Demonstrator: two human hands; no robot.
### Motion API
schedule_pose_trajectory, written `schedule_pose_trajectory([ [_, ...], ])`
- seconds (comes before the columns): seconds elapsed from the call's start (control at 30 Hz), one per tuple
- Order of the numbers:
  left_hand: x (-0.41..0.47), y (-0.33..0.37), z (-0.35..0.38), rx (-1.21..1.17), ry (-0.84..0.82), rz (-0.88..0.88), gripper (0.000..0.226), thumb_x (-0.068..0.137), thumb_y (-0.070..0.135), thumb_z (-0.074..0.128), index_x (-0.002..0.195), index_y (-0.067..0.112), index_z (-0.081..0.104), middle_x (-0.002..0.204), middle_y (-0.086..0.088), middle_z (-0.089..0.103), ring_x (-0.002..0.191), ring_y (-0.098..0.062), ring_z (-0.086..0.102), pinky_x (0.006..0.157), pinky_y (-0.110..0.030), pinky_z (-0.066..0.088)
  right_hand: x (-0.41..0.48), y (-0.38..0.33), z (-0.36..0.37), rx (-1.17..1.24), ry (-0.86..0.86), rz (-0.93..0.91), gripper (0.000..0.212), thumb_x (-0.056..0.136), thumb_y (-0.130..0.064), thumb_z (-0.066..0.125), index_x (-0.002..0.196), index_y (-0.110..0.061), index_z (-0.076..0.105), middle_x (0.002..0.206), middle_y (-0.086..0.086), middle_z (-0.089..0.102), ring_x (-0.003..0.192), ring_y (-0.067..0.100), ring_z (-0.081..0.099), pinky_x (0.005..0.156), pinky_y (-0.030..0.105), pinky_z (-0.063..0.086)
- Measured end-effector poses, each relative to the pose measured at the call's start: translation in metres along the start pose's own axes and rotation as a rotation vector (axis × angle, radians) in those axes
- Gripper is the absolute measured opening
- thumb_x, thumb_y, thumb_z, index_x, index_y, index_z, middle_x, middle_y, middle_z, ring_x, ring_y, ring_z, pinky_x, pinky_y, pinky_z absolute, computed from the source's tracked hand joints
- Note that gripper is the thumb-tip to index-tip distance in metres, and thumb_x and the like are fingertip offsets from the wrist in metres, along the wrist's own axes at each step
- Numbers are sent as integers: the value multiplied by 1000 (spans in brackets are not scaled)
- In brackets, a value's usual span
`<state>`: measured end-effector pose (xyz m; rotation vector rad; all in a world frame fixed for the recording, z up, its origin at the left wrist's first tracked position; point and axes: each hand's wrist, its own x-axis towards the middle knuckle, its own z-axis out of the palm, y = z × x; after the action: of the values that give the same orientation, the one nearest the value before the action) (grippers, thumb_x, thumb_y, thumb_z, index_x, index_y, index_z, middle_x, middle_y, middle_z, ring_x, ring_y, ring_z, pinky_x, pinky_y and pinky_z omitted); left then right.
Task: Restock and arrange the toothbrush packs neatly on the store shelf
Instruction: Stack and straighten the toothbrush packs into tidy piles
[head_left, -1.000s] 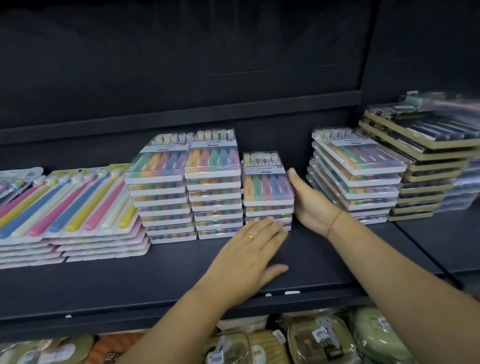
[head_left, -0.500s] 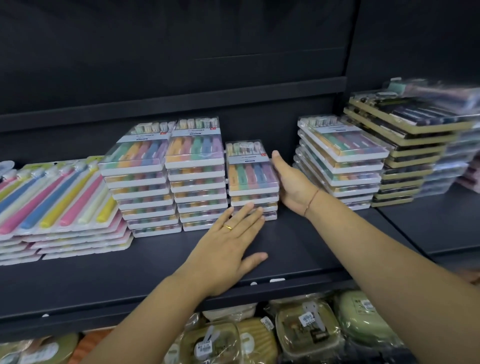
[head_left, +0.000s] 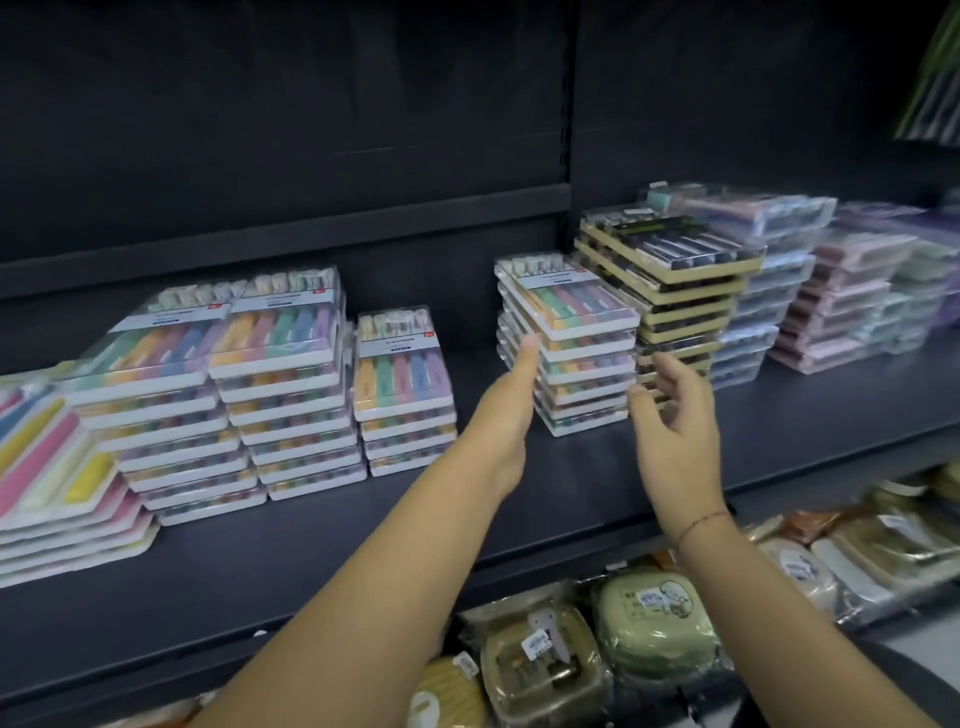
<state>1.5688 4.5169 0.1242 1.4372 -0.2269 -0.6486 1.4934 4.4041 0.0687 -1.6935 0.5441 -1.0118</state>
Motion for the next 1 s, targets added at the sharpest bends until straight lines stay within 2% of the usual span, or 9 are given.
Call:
schedule_pose_trajectory([
  [0.07,10,15,12,-93,4,-33,48,98,57,39,116,21,64,112,4,65,77,-2,64,69,-13,49,2,8,3,55,-53,58,42,99,-23,53,139,-29,42,138,-8,47,126,5,45,98,18,36],
  [0.17,18,26,19,-173,15,-38,46,99,54,43,93,17,69,77,0,75,58,-11,71,44,-21,52,3,12,6,52,-98,61,46,99,-22,53,144,-25,42,142,-7,45,129,6,43,106,24,36],
  [0.27,15,36,25,-165,45,-41,38,99,46,50,83,14,66,53,2,68,43,-9,64,36,-21,49,6,12,9,41,-60,47,46,98,-20,55,142,-25,45,141,-8,44,130,7,42,112,33,35],
  [0.5,14,49,26,-114,159,-58,22,97,20,56,77,11,58,38,2,57,30,-8,55,30,-20,44,7,9,7,13,-36,-8,34,94,-19,58,121,-39,53,119,-29,52,126,8,42,112,48,31],
  [0.57,12,53,24,-105,142,-93,24,97,20,56,74,10,56,40,1,58,34,-11,58,35,-21,48,7,6,8,87,-35,12,32,94,-19,59,121,-35,57,119,-19,58,120,7,50,108,41,39],
  [0.7,14,50,21,-40,137,-156,21,89,34,69,80,17,60,74,0,64,72,-16,61,77,-31,52,7,-2,11,262,-91,59,30,96,-15,58,123,-27,56,112,-7,64,103,1,59,91,18,47],
  [0.8,16,45,18,-106,145,-141,15,88,29,70,81,17,63,66,1,68,72,-17,63,79,-34,54,8,-6,13,260,-126,82,30,97,-23,57,127,-26,54,107,-14,61,98,-6,57,84,10,43],
  [0.9,12,36,14,-174,138,-112,9,86,23,70,83,17,66,68,0,70,76,-20,66,84,-38,56,9,-14,12,230,-161,117,32,96,-40,55,126,-28,56,117,-14,61,104,-5,56,90,17,46],
  [1.0,1,29,6,-181,105,-56,7,85,23,71,88,16,69,75,0,72,77,-19,67,80,-35,56,12,-36,13,291,-247,135,38,93,-54,51,116,-27,65,112,-5,70,104,11,66,95,41,52],
])
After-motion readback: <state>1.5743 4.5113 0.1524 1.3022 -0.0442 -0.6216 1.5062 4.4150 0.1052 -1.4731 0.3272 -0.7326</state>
